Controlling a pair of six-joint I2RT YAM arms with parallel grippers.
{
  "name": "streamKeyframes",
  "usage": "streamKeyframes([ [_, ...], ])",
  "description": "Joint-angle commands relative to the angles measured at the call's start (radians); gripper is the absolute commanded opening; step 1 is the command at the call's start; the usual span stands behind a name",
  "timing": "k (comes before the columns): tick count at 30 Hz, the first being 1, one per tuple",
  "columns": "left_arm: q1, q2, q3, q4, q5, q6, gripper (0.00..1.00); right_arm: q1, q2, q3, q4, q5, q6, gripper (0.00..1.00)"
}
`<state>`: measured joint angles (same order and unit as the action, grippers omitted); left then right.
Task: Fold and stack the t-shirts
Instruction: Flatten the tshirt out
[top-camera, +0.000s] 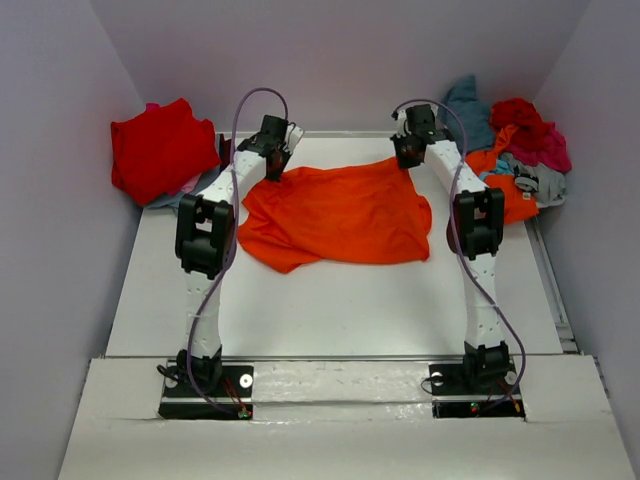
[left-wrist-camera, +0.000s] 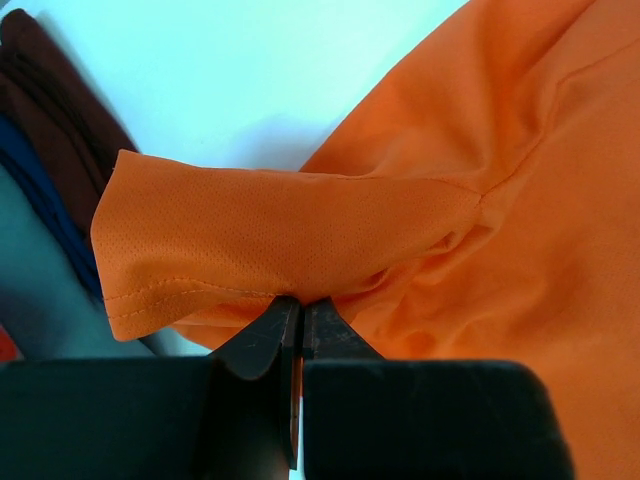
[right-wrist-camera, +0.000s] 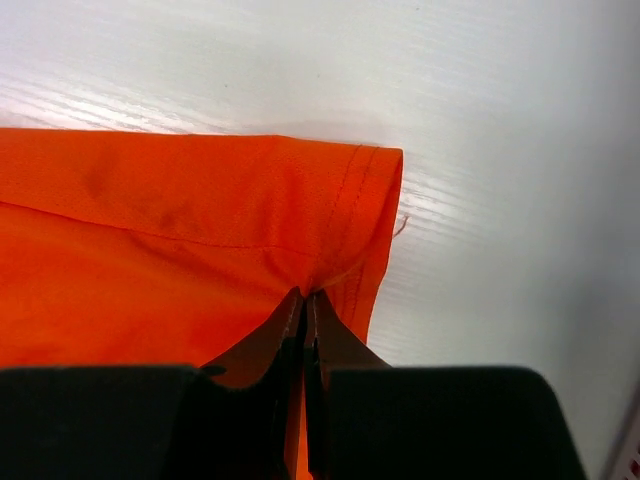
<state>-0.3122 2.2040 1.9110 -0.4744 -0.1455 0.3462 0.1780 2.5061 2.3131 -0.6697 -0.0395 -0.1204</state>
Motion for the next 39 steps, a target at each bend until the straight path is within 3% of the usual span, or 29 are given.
streamKeyframes([
  [1, 0.005, -0.127, -0.006, 0.026, -0.054, 0.002, 0.06, 0.002, -0.159, -0.026, -0.005, 0.076, -0.028, 0.07],
  [16, 0.015, -0.358, -0.078, -0.001, -0.105, 0.028, 0.06, 0.002, -0.434, -0.197, -0.07, 0.119, -0.051, 0.07],
  [22, 0.015, -0.499, -0.21, -0.02, -0.103, 0.031, 0.06, 0.002, -0.598, -0.365, -0.057, 0.124, -0.071, 0.07],
  [32, 0.015, -0.806, -0.443, -0.02, -0.108, 0.06, 0.06, 0.002, -0.875, -0.511, -0.106, 0.099, -0.102, 0.07],
  [39, 0.015, -0.947, -0.524, -0.052, -0.082, 0.079, 0.06, 0.002, -1.05, -0.636, -0.11, 0.047, -0.154, 0.07],
])
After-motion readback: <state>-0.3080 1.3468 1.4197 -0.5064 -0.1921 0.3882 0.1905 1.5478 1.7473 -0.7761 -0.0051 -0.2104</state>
